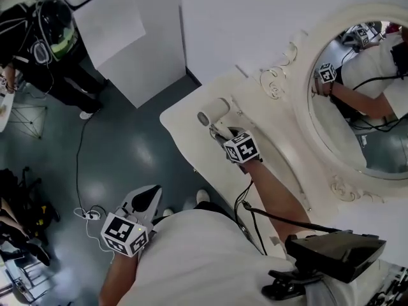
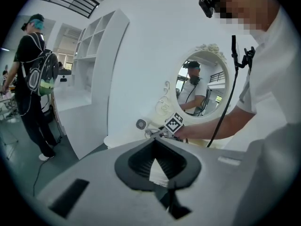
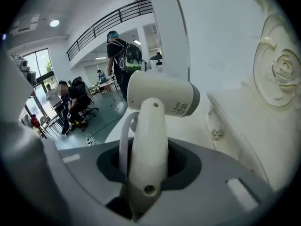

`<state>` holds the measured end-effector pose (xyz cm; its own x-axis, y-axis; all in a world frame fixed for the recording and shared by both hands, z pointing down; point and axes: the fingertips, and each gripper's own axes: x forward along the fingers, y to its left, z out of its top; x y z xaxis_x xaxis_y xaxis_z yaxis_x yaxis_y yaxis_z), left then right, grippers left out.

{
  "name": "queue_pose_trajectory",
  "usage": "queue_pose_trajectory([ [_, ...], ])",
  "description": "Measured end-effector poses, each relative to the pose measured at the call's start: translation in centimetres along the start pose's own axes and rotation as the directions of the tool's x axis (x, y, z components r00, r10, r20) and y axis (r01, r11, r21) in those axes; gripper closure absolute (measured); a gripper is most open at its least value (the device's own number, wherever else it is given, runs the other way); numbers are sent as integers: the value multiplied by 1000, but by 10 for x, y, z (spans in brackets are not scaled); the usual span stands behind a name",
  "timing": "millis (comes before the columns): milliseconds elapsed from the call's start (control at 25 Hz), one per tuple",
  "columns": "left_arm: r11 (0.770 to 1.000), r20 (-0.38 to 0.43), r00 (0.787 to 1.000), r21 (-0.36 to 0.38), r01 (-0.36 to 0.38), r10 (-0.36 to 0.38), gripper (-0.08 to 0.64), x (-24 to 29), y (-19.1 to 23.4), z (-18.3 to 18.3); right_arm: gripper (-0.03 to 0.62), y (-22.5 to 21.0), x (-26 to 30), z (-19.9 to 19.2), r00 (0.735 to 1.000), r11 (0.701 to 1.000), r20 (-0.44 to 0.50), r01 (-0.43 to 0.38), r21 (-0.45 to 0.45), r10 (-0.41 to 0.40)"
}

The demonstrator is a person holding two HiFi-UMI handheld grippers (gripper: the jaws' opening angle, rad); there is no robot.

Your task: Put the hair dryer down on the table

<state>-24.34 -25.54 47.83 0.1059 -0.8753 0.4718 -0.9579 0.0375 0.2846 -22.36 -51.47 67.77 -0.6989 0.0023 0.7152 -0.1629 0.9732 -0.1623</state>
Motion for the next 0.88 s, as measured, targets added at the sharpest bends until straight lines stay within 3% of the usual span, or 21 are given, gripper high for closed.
queue_pose_trajectory([
  [280,999,-23,999,-19,-49,49,558,6,13,4,454,-23,33,-23,996,999,-73,44,-22,-46],
  [880,997,-33,998,-39,-64,62,558,9,20,4,437,-31,47,-35,986,995,-141,85,-56,-92],
])
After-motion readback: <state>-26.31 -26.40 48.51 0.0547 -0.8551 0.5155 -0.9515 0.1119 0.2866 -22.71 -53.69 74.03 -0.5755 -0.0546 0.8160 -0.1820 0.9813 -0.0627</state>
